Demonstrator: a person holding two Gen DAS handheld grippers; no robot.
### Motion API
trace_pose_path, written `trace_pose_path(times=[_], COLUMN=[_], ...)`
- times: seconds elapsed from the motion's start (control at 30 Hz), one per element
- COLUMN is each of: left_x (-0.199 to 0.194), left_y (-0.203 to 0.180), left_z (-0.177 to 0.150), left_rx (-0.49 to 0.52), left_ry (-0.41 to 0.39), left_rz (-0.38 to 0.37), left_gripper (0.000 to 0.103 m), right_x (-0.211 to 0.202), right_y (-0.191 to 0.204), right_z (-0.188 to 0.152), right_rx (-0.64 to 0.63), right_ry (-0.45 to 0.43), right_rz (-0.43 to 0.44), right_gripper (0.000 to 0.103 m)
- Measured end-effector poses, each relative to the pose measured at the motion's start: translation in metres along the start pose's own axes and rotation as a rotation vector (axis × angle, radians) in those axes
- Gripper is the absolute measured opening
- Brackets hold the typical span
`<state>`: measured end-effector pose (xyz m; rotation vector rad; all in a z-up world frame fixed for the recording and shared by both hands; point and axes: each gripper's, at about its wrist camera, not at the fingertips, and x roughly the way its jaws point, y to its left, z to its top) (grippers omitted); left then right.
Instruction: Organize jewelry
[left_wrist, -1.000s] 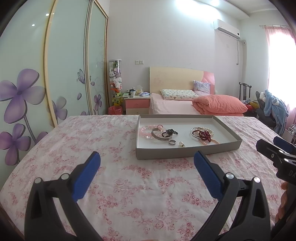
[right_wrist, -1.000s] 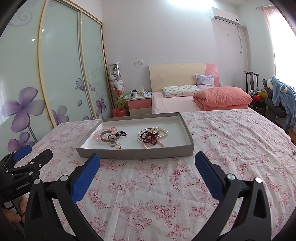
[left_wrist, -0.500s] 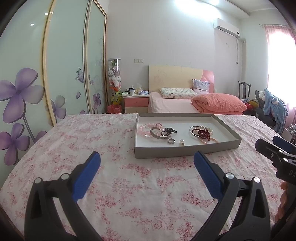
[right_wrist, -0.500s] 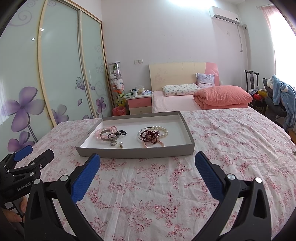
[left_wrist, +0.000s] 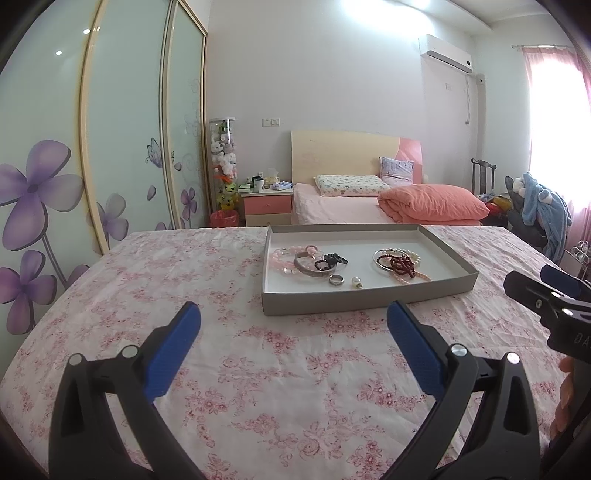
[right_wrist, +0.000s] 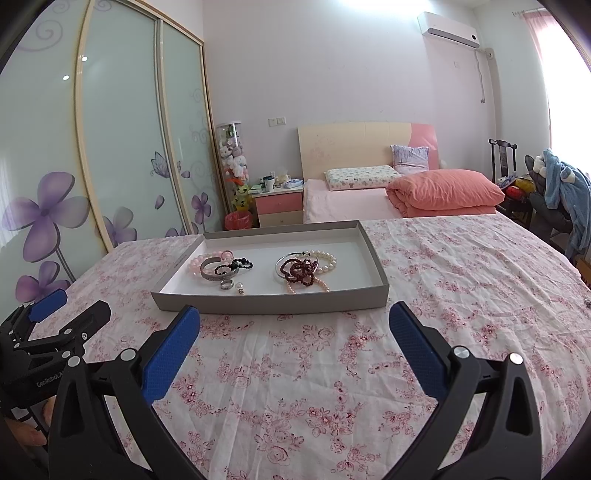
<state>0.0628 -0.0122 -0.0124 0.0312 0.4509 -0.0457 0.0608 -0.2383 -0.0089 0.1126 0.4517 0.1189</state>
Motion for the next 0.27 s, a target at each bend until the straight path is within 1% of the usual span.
trace_pose_path(times=[0.27], left_x=[0.0004], left_y=[0.0004], left_z=[-0.0005], left_rx=[-0.006], left_ry=[0.006], left_rz=[-0.004], left_gripper=[0.099], right_x=[0.0002], right_y=[-0.0003], right_z=[0.0004], right_rx=[0.0], right_ry=[0.0], right_rz=[0.0], right_gripper=[0.101])
